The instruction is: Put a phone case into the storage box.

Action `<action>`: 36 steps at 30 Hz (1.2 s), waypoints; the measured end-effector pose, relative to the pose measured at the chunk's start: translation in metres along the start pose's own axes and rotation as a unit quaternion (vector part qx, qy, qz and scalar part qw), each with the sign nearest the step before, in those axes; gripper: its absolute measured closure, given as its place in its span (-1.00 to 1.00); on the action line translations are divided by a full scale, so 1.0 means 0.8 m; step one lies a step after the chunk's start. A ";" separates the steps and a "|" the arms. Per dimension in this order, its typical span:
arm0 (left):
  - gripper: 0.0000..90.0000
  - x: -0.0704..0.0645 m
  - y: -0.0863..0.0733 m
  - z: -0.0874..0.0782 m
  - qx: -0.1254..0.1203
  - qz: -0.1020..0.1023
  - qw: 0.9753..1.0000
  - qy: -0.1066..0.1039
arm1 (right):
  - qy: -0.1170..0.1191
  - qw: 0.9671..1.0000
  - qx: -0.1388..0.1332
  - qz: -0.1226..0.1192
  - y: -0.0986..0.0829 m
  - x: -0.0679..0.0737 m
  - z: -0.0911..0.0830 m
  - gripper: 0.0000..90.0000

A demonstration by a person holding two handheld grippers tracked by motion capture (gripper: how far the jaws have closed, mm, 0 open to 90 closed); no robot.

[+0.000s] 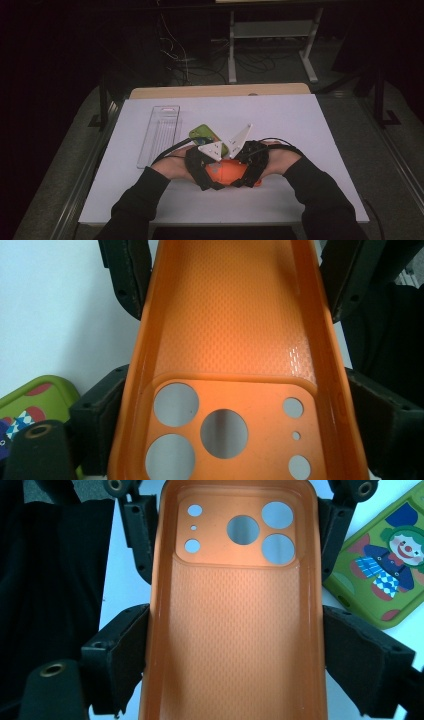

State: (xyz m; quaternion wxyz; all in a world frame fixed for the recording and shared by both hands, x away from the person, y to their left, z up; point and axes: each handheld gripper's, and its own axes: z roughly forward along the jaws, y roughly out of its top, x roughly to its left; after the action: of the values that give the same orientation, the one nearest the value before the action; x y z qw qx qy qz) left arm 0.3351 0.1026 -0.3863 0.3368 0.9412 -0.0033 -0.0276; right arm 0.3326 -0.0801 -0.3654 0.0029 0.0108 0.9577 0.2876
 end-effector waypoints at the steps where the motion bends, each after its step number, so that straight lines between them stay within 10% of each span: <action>1: -0.70 0.000 0.000 0.000 -0.003 -0.001 1.000 -0.002 | 0.000 1.000 0.000 0.000 0.000 0.000 0.000 -0.66; 23: -0.65 0.007 0.001 0.000 -0.024 -0.028 0.999 -0.017 | -0.010 0.999 -0.026 0.036 -0.015 -0.008 -0.016 -0.92; 31: -0.64 0.009 -0.003 -0.001 -0.021 -0.060 0.998 0.017 | -0.053 0.991 -0.084 0.090 -0.045 -0.022 -0.056 -0.98; 36: -0.65 0.010 -0.006 0.002 -0.028 -0.085 0.995 0.040 | -0.083 0.980 -0.106 0.148 -0.064 -0.022 -0.069 -0.98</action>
State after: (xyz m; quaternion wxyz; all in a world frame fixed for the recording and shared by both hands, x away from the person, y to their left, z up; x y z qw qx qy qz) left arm 0.3427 0.1052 -0.3911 0.3592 0.9287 0.0907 -0.0183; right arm 0.3483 -0.1538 -0.3474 0.0406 0.1755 0.9059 0.3833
